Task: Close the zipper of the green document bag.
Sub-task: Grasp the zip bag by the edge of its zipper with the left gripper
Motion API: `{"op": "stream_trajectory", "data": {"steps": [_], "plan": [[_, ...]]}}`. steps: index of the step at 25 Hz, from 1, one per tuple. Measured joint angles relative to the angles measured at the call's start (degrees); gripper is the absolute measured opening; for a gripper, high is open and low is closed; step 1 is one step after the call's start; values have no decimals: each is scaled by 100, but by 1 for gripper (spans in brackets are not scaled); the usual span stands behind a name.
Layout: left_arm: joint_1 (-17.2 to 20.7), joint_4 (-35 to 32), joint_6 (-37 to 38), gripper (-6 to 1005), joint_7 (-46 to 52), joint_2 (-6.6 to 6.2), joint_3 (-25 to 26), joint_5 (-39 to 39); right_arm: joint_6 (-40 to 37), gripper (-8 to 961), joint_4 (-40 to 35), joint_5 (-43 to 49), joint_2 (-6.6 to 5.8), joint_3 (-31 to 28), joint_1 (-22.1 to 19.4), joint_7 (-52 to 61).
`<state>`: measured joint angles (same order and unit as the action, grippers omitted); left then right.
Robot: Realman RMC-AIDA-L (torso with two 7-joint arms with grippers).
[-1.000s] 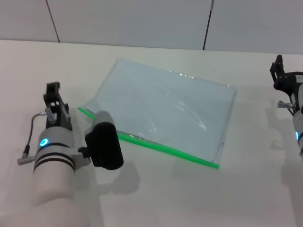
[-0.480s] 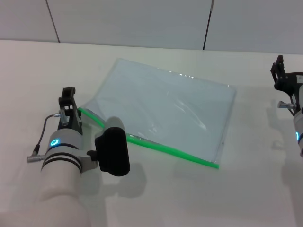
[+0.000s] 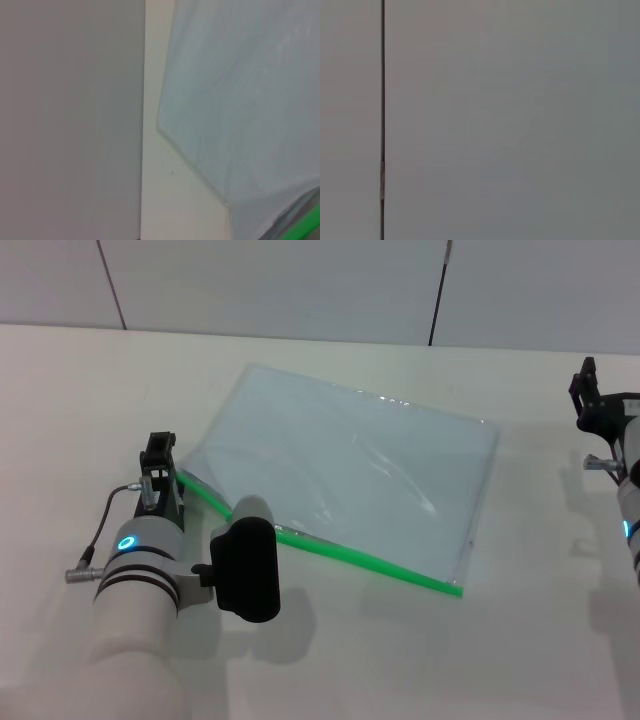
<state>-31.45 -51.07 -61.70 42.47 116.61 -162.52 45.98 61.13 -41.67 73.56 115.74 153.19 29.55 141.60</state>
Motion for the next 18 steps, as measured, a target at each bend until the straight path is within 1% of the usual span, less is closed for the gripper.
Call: {"op": "stream_trajectory", "data": {"steps": [9,18], "plan": [[-60,52,29,675,-19,2,-58,35,5,731,-8,0,1,0,-6,-16],[-66,81,233,675,-236,2,-70,42,-2,732,-8,0,1,0,1,-19]]}}
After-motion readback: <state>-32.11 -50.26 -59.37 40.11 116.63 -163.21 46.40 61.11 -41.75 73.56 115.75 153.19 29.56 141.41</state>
